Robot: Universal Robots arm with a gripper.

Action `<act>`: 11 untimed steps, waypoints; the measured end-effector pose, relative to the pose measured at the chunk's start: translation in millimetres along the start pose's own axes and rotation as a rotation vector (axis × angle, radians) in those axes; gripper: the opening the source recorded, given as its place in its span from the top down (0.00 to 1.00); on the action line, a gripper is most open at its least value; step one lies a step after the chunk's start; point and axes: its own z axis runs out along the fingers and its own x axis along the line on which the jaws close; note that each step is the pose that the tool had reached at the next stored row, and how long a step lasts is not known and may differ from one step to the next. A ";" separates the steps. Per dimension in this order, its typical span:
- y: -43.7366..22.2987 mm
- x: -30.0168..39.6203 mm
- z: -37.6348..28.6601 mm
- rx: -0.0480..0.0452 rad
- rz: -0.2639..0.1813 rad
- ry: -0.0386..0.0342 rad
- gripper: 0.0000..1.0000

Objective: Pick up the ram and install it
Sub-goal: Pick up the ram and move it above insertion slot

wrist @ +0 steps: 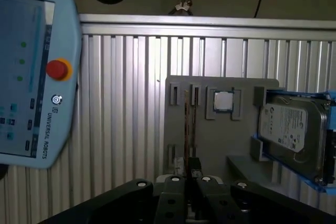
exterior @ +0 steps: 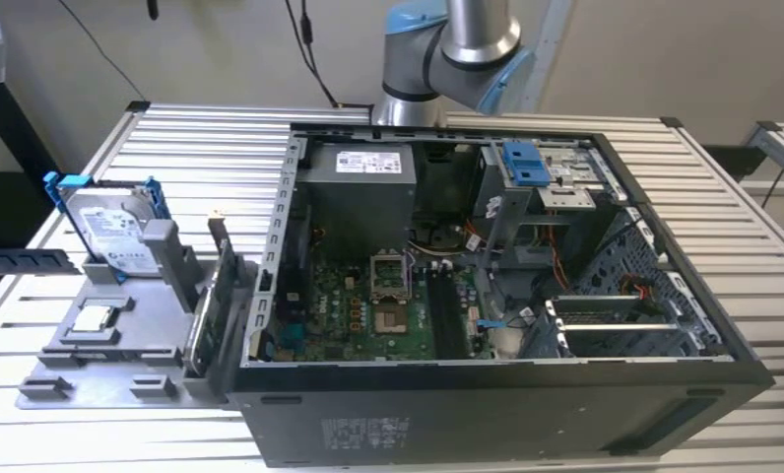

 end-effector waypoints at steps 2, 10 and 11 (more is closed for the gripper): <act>0.0 0.0 -1.5 0.0001 0.000 -0.0001 0.86; 0.0 -0.1 -1.8 0.0001 0.000 -0.0001 0.86; -0.2 -0.1 -1.9 0.0000 0.000 0.0000 0.86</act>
